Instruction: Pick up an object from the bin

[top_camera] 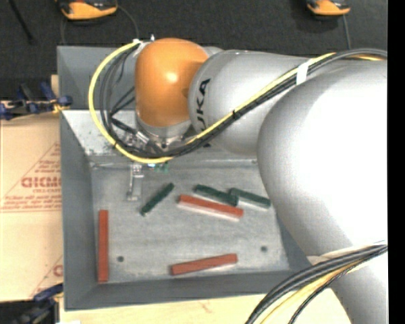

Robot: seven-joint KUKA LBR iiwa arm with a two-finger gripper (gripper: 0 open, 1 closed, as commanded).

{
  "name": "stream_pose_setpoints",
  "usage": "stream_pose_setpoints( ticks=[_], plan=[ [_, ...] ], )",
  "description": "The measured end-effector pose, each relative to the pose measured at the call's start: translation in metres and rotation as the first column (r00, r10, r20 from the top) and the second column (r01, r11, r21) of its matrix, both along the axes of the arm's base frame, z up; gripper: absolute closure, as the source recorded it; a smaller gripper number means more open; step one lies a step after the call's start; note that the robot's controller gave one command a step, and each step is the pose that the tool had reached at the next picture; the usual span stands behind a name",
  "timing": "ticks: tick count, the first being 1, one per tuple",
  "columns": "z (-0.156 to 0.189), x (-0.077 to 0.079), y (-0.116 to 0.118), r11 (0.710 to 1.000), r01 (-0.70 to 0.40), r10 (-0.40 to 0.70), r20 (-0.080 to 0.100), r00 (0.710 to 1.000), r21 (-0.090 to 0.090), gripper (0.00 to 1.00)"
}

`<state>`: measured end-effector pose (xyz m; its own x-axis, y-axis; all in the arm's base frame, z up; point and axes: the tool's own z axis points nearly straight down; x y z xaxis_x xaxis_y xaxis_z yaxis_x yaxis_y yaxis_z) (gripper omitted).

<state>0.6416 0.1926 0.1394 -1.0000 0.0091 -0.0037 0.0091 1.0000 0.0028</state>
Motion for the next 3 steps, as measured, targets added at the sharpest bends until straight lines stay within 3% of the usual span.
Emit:
stream_pose_setpoints(
  ticks=[1, 2, 3],
  plan=[
    [-0.054, -0.0218, -0.0925, 0.999, -0.042, 0.042, -0.006, 0.999, -0.007, 0.0],
    [-0.0508, -0.0202, -0.0867, 0.999, -0.046, 0.046, 0.001, 0.999, -0.002, 1.0],
    [-0.0508, -0.0203, -0.0865, 0.999, -0.045, 0.045, 0.001, 0.999, -0.002, 0.0]
  ],
)
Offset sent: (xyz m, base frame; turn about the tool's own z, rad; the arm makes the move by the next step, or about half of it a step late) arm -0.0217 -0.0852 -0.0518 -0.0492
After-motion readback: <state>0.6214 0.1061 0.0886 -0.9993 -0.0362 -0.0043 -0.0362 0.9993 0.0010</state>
